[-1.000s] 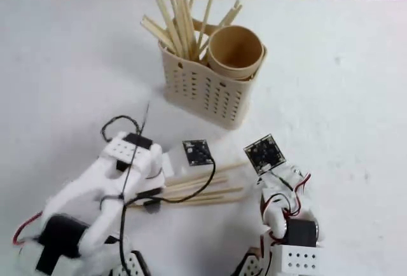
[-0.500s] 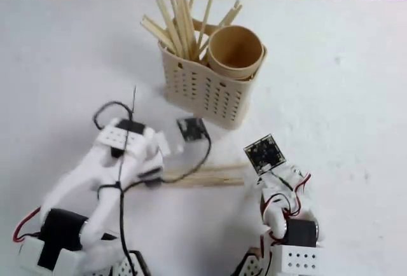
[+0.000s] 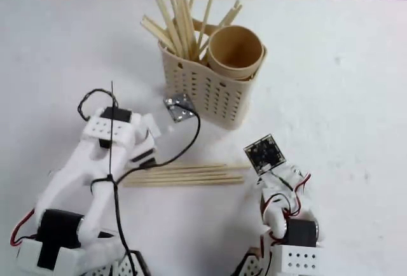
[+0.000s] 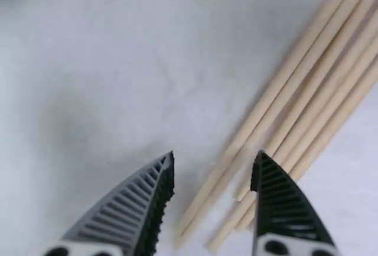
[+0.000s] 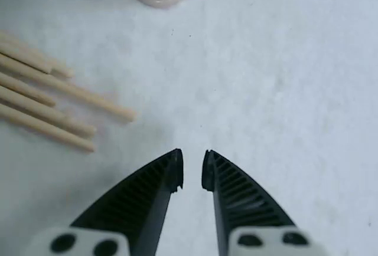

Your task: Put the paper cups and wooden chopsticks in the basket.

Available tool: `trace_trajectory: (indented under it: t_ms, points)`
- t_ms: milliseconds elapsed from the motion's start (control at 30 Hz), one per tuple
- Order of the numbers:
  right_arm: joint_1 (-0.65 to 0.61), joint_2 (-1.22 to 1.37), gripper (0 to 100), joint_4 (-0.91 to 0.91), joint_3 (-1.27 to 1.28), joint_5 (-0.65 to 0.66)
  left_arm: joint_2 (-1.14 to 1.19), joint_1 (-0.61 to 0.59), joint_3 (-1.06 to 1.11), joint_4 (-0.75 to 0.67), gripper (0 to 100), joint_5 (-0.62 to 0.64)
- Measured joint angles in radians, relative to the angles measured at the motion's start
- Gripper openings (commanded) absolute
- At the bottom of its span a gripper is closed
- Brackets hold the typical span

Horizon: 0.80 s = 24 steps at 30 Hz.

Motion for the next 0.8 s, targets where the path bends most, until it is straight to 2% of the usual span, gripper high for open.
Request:
trace_trajectory:
  t_ms: [200, 400, 700, 800]
  points:
    - [0.0, 0.0, 7.0, 0.0, 0.0, 0.0, 0.044, 0.072, 0.0, -0.008, 22, 0.006]
    - [0.0, 0.0, 7.0, 0.0, 0.0, 0.0, 0.193, 0.077, -0.043, -0.058, 21, 0.043]
    - [0.0, 0.0, 7.0, 0.0, 0.0, 0.0, 0.238, 0.094, -0.074, -0.043, 3, 0.043]
    - [0.0, 0.0, 7.0, 0.0, 0.0, 0.0, 0.241, 0.086, -0.104, -0.048, 2, 0.043]
